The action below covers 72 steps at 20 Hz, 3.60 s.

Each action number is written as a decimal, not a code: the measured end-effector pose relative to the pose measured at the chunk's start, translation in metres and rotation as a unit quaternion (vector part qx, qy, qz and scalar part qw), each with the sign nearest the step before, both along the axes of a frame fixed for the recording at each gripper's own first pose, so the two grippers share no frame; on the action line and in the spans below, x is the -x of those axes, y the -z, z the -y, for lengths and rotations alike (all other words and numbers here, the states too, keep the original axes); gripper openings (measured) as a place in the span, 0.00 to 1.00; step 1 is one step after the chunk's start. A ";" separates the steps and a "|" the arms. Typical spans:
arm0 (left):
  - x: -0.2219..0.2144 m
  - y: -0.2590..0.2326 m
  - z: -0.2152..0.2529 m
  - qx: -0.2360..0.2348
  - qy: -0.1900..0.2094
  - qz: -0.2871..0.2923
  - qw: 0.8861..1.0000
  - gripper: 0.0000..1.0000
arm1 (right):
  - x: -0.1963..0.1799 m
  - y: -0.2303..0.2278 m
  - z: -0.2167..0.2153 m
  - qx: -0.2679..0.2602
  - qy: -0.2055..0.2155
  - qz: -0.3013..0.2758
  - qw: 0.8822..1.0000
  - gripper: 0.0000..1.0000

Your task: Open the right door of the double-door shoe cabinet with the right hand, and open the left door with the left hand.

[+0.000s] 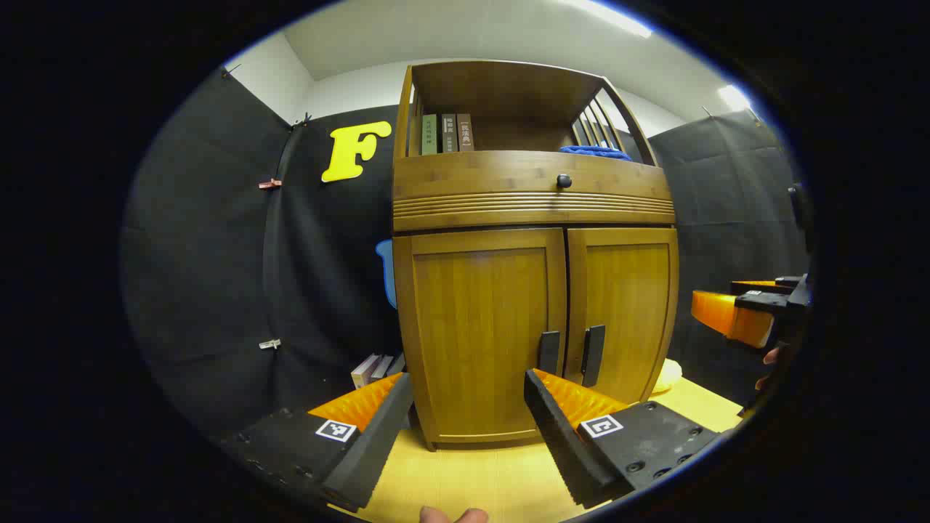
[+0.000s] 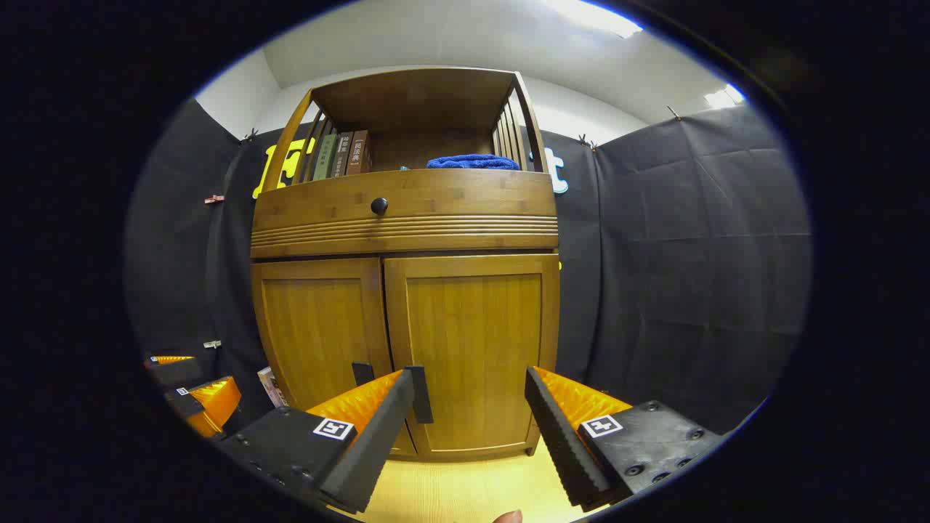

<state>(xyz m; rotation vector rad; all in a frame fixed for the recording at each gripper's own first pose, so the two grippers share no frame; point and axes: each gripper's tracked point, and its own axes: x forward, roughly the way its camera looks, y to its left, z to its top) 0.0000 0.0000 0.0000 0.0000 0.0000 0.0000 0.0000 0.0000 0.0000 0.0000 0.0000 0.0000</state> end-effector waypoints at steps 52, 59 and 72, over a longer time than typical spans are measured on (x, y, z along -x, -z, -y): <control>-0.006 0.011 -0.058 0.000 -0.084 -0.013 0.996 0.99 | -0.165 0.133 -0.076 0.006 -0.095 -0.112 0.989 0.26; 0.004 0.011 -0.032 0.003 -0.058 -0.014 0.998 0.96 | -0.164 0.122 -0.069 -0.013 -0.149 -0.118 0.982 0.26; 0.000 0.012 0.022 0.005 -0.007 -0.016 1.000 0.99 | -0.152 0.122 -0.032 -0.013 -0.060 -0.126 0.990 0.24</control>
